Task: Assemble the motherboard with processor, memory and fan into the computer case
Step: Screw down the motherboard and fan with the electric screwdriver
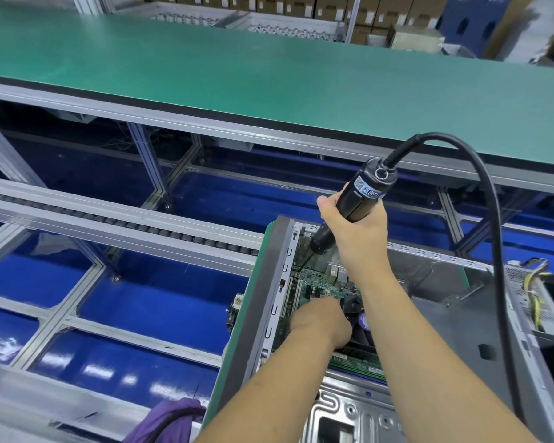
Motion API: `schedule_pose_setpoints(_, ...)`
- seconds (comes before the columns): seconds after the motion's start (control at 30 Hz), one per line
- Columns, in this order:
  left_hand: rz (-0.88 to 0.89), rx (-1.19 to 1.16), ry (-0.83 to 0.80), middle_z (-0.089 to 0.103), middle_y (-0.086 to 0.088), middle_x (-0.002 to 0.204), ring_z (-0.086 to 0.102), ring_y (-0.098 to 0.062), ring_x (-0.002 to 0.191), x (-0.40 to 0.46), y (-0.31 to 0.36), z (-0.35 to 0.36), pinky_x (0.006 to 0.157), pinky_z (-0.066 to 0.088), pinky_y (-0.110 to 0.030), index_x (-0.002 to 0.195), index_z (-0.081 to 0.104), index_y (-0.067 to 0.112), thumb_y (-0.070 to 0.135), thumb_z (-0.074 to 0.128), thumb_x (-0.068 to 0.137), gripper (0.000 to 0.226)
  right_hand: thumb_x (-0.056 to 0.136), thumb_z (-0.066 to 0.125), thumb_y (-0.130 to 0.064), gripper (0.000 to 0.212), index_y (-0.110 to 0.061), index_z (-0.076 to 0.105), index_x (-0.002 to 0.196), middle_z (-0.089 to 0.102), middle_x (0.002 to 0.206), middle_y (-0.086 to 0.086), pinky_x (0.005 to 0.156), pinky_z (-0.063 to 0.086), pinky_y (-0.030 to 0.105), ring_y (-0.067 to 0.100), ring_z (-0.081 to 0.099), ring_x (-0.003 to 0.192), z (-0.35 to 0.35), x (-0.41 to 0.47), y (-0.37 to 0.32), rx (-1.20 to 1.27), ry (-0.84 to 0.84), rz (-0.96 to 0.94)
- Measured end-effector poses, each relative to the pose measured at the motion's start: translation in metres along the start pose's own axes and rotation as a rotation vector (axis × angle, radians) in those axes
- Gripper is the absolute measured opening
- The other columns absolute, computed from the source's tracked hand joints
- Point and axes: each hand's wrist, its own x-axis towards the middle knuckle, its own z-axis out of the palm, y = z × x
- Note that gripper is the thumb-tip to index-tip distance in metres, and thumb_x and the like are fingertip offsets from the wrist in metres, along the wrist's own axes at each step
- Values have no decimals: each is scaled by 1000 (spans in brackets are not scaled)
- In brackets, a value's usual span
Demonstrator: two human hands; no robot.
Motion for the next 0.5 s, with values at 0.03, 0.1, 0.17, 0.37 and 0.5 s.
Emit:
schedule_pose_setpoints(0.03,0,3,2,67,-12,106,65,-31,94,0,0,0,72,47,-34,95,55,11,15,44,94,11,74,77,-48,45,-10,60,90,67,75,-1,66,49,12,8,63,70,-1,1,0,-9,2,0)
schedule_pose_setpoints(0.1,-1,5,6,67,-12,107,65,-31,94,1,0,1,72,47,-34,96,56,10,15,44,94,13,73,77,-50,45,-12,60,90,68,79,5,67,51,15,16,65,73,-4,2,1,-18,8,5)
schedule_pose_setpoints(0.17,-3,6,6,67,-13,108,65,-31,96,1,0,1,73,48,-35,103,59,8,15,44,94,19,73,76,-51,45,-12,61,90,68,80,5,70,51,18,22,66,77,-6,2,1,-27,1,8)
schedule_pose_setpoints(0.37,-10,7,-13,66,-15,111,64,-33,99,1,1,2,81,51,-39,112,59,4,13,42,93,27,76,75,-45,47,-3,61,91,63,71,-11,66,48,12,3,59,67,0,-4,-3,-39,-60,2)
schedule_pose_setpoints(0.5,-4,-14,-17,68,-14,109,66,-32,95,1,0,2,74,49,-36,109,62,4,16,44,94,26,77,76,-40,47,1,57,86,59,65,-13,62,47,12,2,54,60,5,-8,-5,-32,-111,-13)
